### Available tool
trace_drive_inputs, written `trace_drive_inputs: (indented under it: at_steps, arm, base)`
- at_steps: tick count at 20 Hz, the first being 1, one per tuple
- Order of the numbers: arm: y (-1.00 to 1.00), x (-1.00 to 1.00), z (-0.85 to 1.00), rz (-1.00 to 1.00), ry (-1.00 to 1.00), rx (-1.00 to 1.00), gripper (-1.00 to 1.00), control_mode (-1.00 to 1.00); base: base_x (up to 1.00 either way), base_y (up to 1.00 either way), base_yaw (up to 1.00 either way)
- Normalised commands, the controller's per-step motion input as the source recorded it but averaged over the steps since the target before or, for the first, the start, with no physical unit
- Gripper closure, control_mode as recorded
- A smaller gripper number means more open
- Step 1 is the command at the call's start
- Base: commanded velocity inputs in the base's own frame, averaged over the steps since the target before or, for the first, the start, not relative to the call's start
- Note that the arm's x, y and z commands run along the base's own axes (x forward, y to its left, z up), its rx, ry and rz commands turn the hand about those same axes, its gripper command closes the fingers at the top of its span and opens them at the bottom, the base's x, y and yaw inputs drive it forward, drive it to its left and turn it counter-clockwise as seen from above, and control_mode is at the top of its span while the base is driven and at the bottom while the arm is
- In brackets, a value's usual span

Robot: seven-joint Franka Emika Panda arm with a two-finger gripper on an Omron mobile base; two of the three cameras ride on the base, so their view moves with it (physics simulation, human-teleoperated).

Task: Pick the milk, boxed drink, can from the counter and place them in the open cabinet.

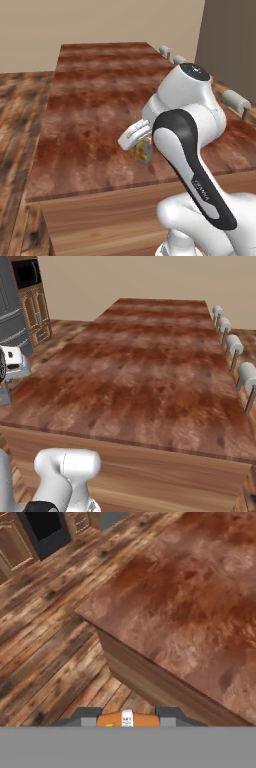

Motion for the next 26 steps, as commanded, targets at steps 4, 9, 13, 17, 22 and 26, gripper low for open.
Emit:
trace_drive_inputs:
  at_steps: [4,9,13,17,22,26]
  arm:
    - [-0.53,0.0,0.08,0.11,-0.09,-0.31,1.0,-1.0]
    - [-0.58,0.56,-0.03,0.07,-0.13,-0.18,1.0,-1.0]
    - [-0.64,0.44,-0.05,0.0,-0.21,-0.07,1.0,-1.0]
    - [-0.01,0.0,0.0,0.0,-0.01,0.0,1.0,-1.0]
    - [0.0,0.0,0.0,-0.09,-0.22,-0.06,1.0,-1.0]
    - [0.0,0.0,0.0,0.0,0.0,0.0,1.0,-1.0]
  base:
    - [0.0,0.0,0.0]
    - [0.0,0.0,0.0]
    - [0.0,0.0,0.0]
    - [0.0,0.0,0.0]
    - [0.0,0.0,0.0]
    - [0.0,0.0,0.0]
